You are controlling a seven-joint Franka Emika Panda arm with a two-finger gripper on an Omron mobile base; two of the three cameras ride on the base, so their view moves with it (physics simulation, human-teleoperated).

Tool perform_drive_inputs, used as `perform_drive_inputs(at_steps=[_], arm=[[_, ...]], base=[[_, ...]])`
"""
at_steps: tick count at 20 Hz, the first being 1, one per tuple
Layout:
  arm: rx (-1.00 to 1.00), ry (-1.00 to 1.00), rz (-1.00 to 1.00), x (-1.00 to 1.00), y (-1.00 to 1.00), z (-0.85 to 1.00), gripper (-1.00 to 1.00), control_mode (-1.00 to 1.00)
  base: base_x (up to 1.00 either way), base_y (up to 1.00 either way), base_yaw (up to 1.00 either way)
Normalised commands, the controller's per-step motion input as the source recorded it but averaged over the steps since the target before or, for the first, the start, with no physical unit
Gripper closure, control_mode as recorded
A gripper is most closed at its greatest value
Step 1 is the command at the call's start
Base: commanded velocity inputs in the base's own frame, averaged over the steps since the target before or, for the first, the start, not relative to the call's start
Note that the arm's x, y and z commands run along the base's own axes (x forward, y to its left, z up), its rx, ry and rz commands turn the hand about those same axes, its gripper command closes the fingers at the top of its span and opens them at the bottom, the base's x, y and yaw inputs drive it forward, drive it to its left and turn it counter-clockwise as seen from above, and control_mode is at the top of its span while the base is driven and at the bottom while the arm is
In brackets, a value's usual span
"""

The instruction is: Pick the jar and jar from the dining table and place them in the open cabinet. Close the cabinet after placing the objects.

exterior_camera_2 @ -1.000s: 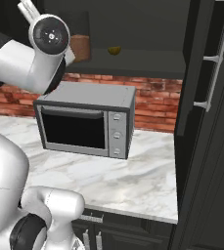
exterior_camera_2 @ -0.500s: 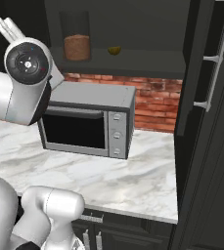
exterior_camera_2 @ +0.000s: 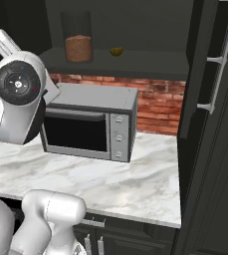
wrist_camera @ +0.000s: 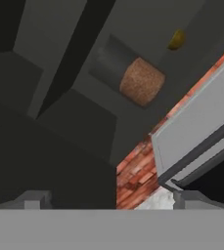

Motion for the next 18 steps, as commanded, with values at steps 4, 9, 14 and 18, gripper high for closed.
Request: perform_drive_inputs(at_steps=[4,9,14,18], arm=[[0.00,-0.04,0.00,-0.26,-0.02,0.00,-1.00,1.00],[0.00,0.00,0.00,0.00,0.00,0.00,-1.00,1.00],[0.00,0.00,0.00,0.00,0.00,0.00,-1.00,1.00],[0.00,0.00,0.00,0.00,0.00,0.00,-1.00,1.00]], base=[[-0.44,-0.09,-0.03],[-0.99,-0.25,-0.07],[-1.00,-0.16,-0.15],[-0.76,-0.12,-0.41]])
